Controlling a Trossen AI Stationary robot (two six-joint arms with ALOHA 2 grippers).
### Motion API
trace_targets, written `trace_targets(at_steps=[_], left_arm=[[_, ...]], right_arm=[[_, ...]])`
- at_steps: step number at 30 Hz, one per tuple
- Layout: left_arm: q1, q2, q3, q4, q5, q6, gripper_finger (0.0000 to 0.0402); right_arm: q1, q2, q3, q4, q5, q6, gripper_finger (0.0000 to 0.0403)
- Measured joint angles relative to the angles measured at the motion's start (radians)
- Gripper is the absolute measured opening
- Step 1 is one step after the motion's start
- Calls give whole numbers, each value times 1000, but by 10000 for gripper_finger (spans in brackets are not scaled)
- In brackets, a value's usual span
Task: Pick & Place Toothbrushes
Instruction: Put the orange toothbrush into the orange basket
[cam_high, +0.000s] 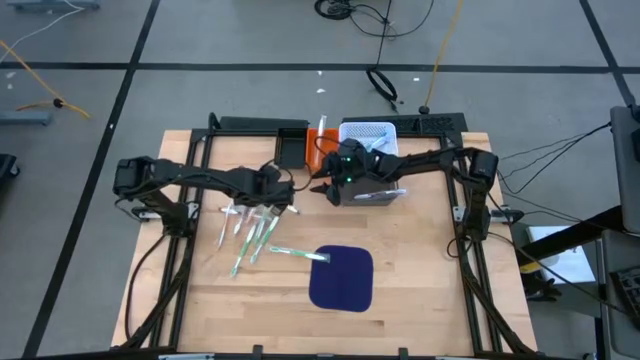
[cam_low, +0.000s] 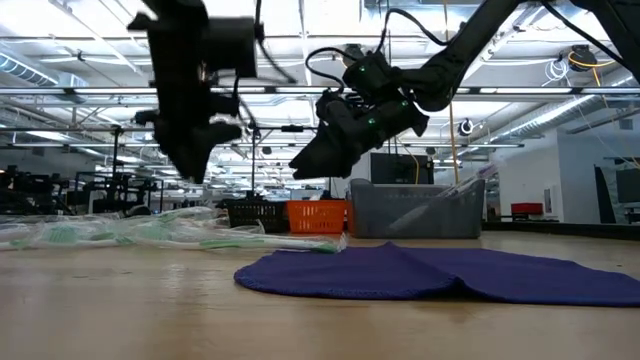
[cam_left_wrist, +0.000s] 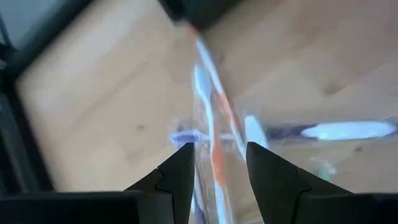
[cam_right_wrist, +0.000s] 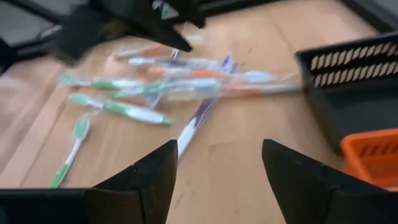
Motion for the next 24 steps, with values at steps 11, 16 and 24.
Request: trace_targets(at_steps=[11, 16, 24], left_arm=[[109, 0, -143, 95, 172, 34, 147], [132, 0, -160, 141, 239, 65, 147], [141, 0, -208, 205, 277, 79, 139]], right_arm=[[25, 0, 0, -24, 2, -30, 226], [25, 0, 0, -25, 3, -30, 226], [25, 0, 0, -32, 3, -30, 226]])
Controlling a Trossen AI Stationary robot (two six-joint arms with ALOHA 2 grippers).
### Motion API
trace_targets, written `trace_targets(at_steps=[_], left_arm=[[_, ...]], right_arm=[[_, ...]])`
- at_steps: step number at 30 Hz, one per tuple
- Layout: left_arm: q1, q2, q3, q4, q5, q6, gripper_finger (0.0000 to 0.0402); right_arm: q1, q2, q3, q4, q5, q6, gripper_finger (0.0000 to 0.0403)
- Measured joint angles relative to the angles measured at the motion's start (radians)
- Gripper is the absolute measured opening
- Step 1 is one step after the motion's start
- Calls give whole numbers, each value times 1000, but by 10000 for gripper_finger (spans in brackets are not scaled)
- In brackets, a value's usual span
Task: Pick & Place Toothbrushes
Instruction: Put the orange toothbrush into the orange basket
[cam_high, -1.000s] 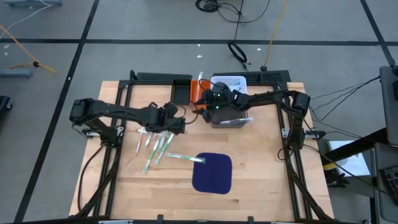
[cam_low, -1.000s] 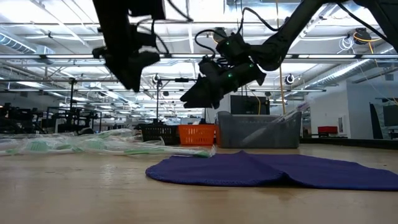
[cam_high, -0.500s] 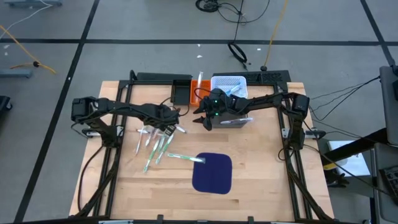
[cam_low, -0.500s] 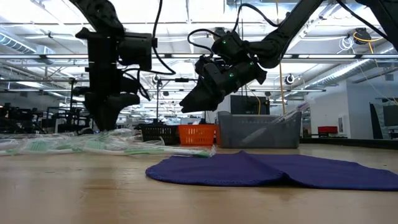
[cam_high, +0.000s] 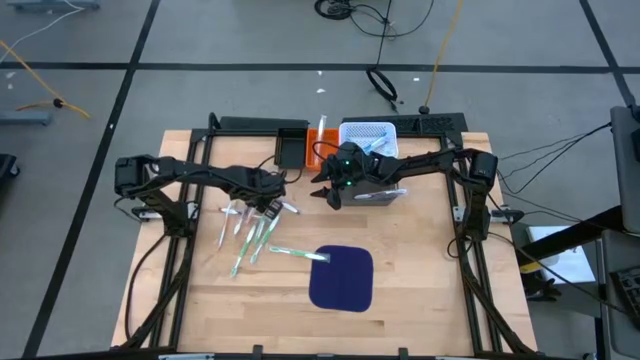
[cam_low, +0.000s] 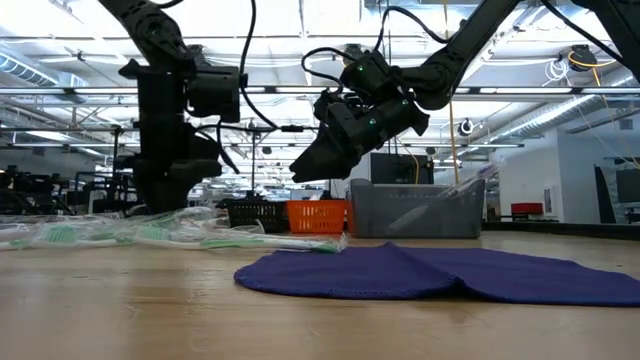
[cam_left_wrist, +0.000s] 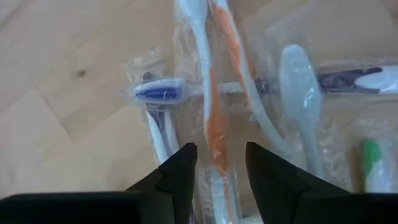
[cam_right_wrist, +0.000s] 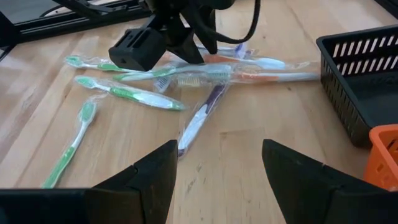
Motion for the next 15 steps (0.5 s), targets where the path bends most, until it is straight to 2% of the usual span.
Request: trace_targets(at_steps=[3, 8, 15], left_arm=[[0, 0, -4, 1, -1, 0, 106], [0, 0, -1, -1, -4, 1, 14], [-15, -7, 49, -46, -5, 9, 4]], right_arm=[[0, 0, 0, 0, 0, 0, 226], [0, 0, 0, 0, 0, 0, 226], [-2, 0, 0, 0, 1, 0, 226]])
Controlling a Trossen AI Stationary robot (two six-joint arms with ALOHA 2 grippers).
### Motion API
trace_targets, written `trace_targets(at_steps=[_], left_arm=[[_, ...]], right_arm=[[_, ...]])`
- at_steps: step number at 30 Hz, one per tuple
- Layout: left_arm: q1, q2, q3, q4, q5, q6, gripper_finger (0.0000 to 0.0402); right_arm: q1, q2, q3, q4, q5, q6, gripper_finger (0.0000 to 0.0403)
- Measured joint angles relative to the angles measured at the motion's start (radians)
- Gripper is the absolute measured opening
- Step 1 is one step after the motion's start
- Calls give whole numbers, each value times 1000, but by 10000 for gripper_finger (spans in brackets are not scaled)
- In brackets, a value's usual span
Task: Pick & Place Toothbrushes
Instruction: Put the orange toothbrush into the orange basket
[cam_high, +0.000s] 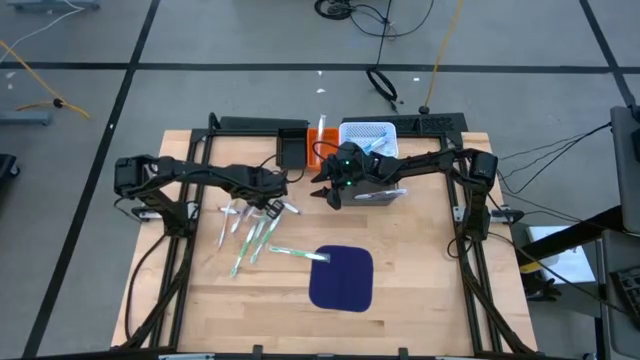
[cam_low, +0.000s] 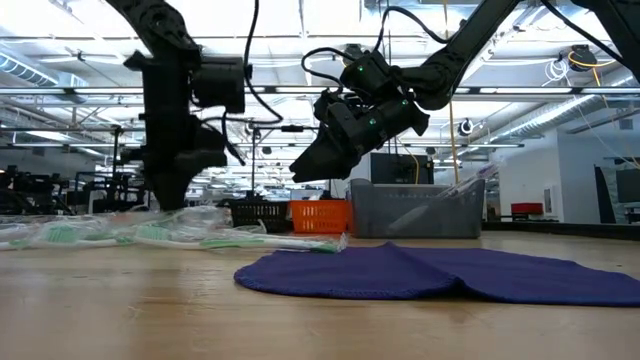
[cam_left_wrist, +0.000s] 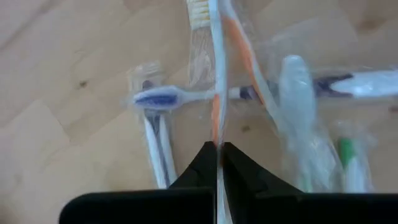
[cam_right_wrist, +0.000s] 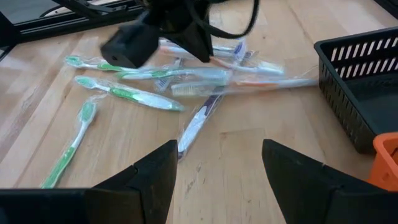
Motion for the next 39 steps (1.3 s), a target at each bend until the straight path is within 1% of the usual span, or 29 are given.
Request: trace_targets(at_steps=[2, 6, 9, 13, 18, 21, 24, 26, 28, 32, 39], left_arm=[[-11, -16, 25, -46, -14, -8, 5], [-49, -74, 76, -144, -87, -48, 3], [-87, -140, 94, -141, -138, -54, 2], [-136, -224, 107, -57, -193, -23, 1], [-188, -286, 106, 84, -227, 74, 1], [-212, -291, 107, 177, -252, 134, 2], [-229, -288, 104, 234, -291, 189, 1], [-234, -289, 106, 282, -313, 218, 1], [-235, -289, 106, 297, -323, 232, 1], [-235, -289, 106, 343, -346, 264, 2], [-235, -289, 106, 377, -344, 288, 1]], right_arm=[[0, 0, 0, 0, 0, 0, 226], [0, 0, 0, 0, 0, 0, 226], [0, 0, 0, 1, 0, 6, 226], [0, 0, 0, 15, 0, 19, 226], [1, 1, 0, 112, -1, 86, 226], [1, 1, 0, 171, -3, 129, 226], [1, 1, 0, 230, -5, 166, 226], [1, 1, 0, 265, -40, 185, 226], [1, 1, 0, 306, -82, 202, 226], [2, 1, 0, 363, -104, 244, 226], [1, 1, 0, 463, -106, 313, 226]])
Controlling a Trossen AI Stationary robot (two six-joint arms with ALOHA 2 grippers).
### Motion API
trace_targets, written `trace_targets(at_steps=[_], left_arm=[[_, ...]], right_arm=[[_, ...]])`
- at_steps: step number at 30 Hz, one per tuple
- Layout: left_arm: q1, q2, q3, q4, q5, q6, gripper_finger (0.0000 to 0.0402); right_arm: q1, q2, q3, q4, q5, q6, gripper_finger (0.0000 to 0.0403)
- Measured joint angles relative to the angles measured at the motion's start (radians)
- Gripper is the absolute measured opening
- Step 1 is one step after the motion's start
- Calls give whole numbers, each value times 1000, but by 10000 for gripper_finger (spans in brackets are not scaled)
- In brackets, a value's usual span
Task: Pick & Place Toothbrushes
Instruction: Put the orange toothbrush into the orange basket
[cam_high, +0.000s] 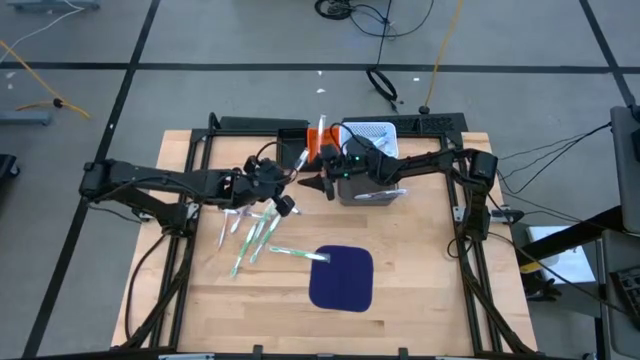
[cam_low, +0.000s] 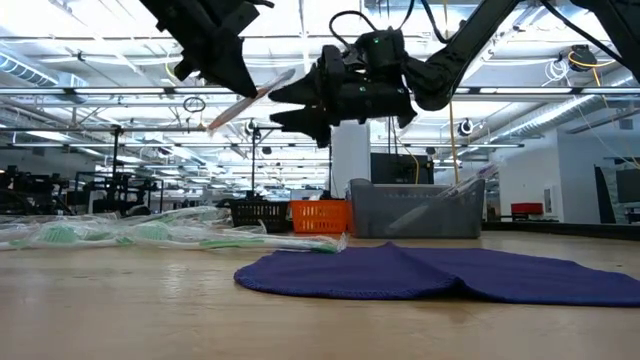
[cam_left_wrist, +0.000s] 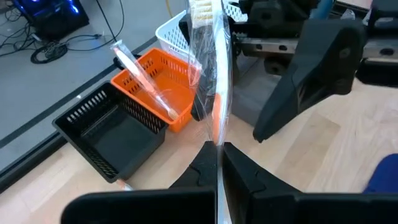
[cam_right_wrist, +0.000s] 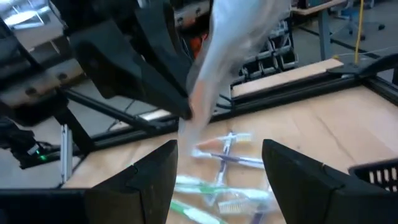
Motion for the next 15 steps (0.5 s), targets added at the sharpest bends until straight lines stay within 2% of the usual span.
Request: trace_targets(at_steps=[9, 15], left_arm=[[0, 0, 0, 13, 1, 7, 1], [0, 0, 0, 16, 2, 2, 2]], right_arm=[[-2, 0, 0, 159, 3, 111, 226], [-2, 0, 0, 176, 32, 135, 225]])
